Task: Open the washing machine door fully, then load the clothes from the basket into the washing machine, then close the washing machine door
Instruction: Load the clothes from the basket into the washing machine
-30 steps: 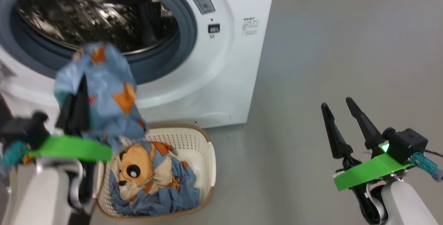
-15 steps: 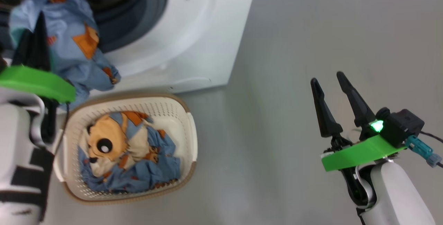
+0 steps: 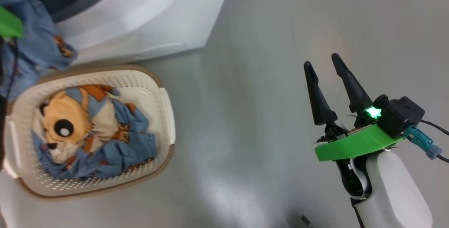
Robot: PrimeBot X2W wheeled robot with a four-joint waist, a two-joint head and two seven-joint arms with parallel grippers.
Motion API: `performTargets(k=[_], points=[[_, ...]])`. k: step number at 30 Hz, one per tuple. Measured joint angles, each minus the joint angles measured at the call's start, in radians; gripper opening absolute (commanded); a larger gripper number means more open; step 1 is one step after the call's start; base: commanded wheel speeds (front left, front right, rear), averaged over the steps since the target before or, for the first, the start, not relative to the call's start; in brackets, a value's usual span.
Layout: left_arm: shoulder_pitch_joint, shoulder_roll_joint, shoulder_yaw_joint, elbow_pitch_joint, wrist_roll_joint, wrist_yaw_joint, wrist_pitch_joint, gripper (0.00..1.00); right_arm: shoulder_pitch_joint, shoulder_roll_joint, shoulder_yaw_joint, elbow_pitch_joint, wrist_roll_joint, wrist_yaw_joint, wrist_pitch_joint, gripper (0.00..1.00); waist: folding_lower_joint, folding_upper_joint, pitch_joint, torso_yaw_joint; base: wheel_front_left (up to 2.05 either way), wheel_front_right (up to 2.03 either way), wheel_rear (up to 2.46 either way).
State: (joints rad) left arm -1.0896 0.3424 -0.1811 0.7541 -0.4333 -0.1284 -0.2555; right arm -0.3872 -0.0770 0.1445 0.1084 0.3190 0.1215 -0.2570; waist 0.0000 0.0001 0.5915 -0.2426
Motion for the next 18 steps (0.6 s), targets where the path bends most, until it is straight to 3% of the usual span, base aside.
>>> performTargets(k=[6,15,16,17,18], points=[[-0.099,0.011,0.032,0.061,0.028,0.001,0.000,0.00,-0.007,0.013,0.008,-0.001,0.000,0.000,0.000,1.00,0.0000,0.0000,0.050,-0.041,0.00,0.00,0.00],[-0.165,0.005,0.118,-0.001,0.107,0.020,0.000,0.00,-0.009,0.020,0.005,-0.006,0.000,0.000,0.000,1.00,-0.0001,0.0000,0.096,-0.076,0.00,0.00,0.00],[-0.165,0.003,0.128,-0.005,0.113,0.020,0.000,0.24,-0.009,0.020,0.004,-0.007,0.000,0.000,0.000,1.00,0.0000,0.0000,0.099,-0.077,0.00,0.00,0.00],[-0.165,0.002,0.133,-0.003,0.116,0.019,0.000,0.58,-0.009,0.020,0.004,-0.007,0.000,0.000,0.000,1.00,0.0000,0.0000,0.101,-0.076,0.00,0.00,0.00],[-0.165,-0.001,0.134,0.005,0.122,0.019,-0.001,1.00,-0.009,0.021,0.004,-0.006,0.000,0.000,0.000,1.00,0.0000,0.0000,0.103,-0.074,0.00,0.00,0.00]])
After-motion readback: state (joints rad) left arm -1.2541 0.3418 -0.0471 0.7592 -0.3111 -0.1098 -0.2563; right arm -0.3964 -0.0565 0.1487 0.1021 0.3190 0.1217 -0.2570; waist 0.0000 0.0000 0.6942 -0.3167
